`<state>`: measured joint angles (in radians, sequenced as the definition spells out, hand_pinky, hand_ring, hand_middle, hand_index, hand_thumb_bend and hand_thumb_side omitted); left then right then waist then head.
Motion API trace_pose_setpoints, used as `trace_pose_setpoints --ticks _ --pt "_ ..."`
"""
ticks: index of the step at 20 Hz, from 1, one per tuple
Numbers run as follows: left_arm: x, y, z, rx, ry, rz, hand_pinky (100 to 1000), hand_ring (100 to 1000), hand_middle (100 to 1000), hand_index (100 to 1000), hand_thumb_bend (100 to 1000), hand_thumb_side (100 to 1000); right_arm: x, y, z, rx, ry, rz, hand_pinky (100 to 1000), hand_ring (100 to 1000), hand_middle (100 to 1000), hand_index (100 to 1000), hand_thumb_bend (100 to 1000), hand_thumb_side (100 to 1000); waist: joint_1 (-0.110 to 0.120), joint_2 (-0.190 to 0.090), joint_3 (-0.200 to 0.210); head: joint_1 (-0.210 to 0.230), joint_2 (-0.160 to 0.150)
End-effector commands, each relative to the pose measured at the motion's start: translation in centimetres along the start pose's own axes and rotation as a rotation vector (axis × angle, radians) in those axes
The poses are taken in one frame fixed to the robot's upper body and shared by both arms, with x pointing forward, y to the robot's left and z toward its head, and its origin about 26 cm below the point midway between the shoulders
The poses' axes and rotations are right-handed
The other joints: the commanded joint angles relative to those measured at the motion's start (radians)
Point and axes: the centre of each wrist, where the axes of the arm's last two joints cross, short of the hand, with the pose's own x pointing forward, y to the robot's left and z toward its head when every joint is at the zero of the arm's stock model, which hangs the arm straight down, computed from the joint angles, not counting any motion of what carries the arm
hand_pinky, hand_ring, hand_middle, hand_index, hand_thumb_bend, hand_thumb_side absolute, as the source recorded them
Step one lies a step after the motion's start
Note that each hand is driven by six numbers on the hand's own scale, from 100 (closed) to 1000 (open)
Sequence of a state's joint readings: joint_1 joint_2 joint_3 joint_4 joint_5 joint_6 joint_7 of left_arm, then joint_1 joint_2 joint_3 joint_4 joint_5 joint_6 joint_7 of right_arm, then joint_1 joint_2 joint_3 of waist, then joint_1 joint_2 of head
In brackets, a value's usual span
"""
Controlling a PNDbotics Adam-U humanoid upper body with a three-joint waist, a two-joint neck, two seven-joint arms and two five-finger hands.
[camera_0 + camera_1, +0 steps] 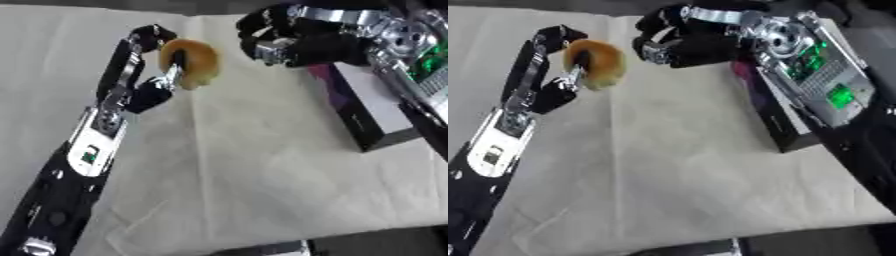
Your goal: Pick up the objects with one hand, pass them to the other hand, and then place them into the box on the other side of the table.
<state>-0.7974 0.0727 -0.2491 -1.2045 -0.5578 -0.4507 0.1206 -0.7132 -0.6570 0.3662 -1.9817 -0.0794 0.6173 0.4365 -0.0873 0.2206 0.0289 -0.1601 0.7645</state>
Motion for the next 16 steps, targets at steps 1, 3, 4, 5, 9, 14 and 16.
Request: trace_pose_setpoints --ticks 1,3,4,5,9,14,16 --pt "0.7 0.4 -1.2 0.019 -0.044 -0.027 749 743 579 417 100 669 0.4 -0.5 0.2 0.011 -0.006 0.001 767 884 897 939 132 626 -0.01 -0.002 0.0 -0.006 0.005" --pt "0.8 0.3 -1.3 0.018 -0.053 -0.032 749 743 579 418 100 668 0.4 -0.6 0.1 0.012 -0.002 0.001 768 886 900 944 133 632 -0.009 -0.003 0.003 -0.011 0.005" --pt "0.8 0.3 -1.3 0.018 -0.058 -0.033 749 743 579 418 100 669 0.4 -0.6 0.0 0.012 0.001 0.003 769 887 901 946 133 638 -0.008 -0.003 0.005 -0.015 0.005" --pt "0.9 0.2 -1.4 0.018 -0.064 -0.032 749 743 579 418 100 669 0.4 -0.6 0.0 0.011 0.004 0.006 770 888 902 948 134 639 -0.007 -0.004 0.007 -0.021 0.005" --pt "1.5 0.0 -1.8 0.026 -0.096 -0.03 750 743 580 423 100 672 0.2 -0.6 -0.4 0.009 0.017 0.022 774 892 904 952 142 646 -0.006 -0.003 0.017 -0.042 0.005" --pt "2.0 -0.2 -2.1 0.026 -0.123 -0.025 751 744 580 430 100 672 -0.2 -0.5 -0.8 0.003 0.034 0.044 777 895 906 955 146 657 -0.008 -0.002 0.023 -0.056 0.005" --pt "2.2 -0.3 -2.3 0.027 -0.133 -0.02 751 743 580 431 100 672 -0.3 -0.4 -1.0 0.004 0.037 0.049 778 897 906 957 147 662 -0.008 -0.001 0.025 -0.059 0.005"
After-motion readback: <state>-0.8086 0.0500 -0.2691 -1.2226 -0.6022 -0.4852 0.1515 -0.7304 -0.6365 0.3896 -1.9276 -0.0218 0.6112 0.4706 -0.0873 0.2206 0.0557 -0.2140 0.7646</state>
